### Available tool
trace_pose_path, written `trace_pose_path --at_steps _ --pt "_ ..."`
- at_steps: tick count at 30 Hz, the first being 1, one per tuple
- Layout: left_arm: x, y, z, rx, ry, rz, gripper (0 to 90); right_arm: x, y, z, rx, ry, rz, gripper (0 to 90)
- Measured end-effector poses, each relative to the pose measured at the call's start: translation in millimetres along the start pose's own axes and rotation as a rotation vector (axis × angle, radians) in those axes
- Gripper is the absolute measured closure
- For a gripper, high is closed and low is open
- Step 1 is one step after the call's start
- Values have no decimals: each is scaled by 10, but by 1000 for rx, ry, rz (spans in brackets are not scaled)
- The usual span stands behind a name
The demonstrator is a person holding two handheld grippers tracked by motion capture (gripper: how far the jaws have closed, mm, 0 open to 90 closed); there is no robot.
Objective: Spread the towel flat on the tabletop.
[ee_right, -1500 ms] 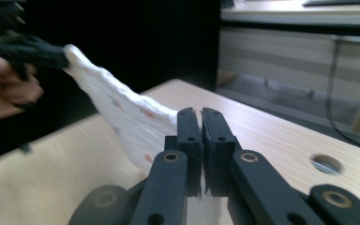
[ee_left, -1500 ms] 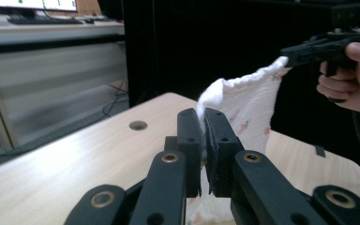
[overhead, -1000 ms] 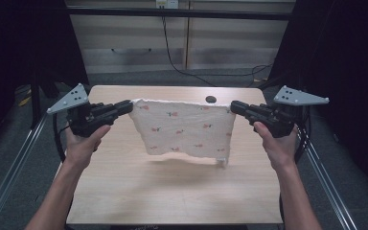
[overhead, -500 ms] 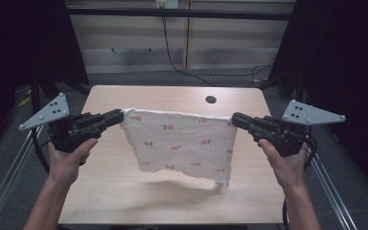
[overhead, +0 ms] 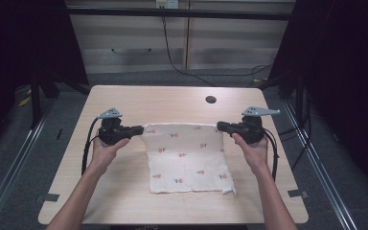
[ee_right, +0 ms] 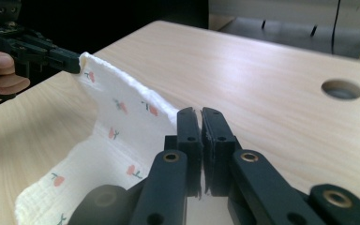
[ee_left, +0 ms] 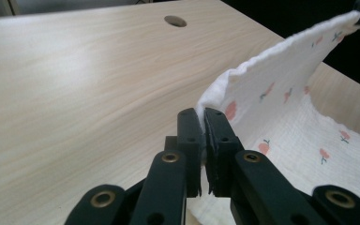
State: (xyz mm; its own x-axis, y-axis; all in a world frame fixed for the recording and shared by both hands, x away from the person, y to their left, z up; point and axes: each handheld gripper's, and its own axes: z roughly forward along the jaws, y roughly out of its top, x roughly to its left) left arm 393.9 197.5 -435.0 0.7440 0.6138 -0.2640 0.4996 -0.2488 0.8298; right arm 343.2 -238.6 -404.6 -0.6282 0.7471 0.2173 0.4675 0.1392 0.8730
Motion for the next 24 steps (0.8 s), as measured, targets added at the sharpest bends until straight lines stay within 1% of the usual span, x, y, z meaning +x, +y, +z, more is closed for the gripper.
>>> trace_pose_path --at_steps 1,2,3,4,5,6,7,8,9,10,12,13,14,15,16,17,18,19,21,22,24 --pt "30 -17 28 0 0 -15 859 0 0 0 0 0 0 873" --pt "84 -42 80 6 -2 -22 858 -75 -42 80 12 2 22 872" --pt "84 -42 80 6 -2 -22 857 -75 -42 80 12 2 22 872" --pt "99 -48 99 4 -1 -27 854 -146 -69 151 25 -8 30 869" --pt "112 -49 115 5 2 -30 854 -146 -69 151 25 -8 30 869" --pt "128 -48 130 8 0 -37 854 -178 -78 179 26 -6 37 867" --pt "140 -46 146 6 2 -42 843 -237 -81 224 29 -18 40 857" --pt "155 -40 160 3 6 -44 842 -266 -80 244 25 -13 38 853" --pt "173 -32 173 -1 6 -49 842 -266 -80 244 25 -13 38 853" --pt "204 -16 198 -11 18 -56 803 -316 -74 284 22 -18 39 844" --pt "223 -8 211 -13 19 -60 790 -340 -70 304 24 -25 37 843" --pt "246 1 212 -16 27 -55 725 -378 -62 332 25 -45 41 807" --pt "279 17 196 -36 20 -59 699 -399 -58 335 24 -53 47 789" --pt "279 17 196 -36 20 -59 673 -399 -58 335 24 -53 47 789" --pt "294 30 161 -56 21 -69 653 -440 -53 320 5 -90 58 692" --pt "294 30 161 -56 21 -69 648 -462 -55 299 -5 -115 72 662" --pt "274 28 137 -57 16 -57 638 -483 -62 273 -17 -128 93 643" --pt "260 23 132 -53 9 -52 626 -513 -74 249 -26 -130 105 633" --pt "244 13 125 -48 8 -47 615 -532 -86 224 -24 -134 111 631" --pt "231 4 116 -44 9 -44 606 -539 -109 173 -11 -140 112 617" --pt "205 -20 99 -45 -6 -50 598 -519 -127 115 -3 -134 103 601"
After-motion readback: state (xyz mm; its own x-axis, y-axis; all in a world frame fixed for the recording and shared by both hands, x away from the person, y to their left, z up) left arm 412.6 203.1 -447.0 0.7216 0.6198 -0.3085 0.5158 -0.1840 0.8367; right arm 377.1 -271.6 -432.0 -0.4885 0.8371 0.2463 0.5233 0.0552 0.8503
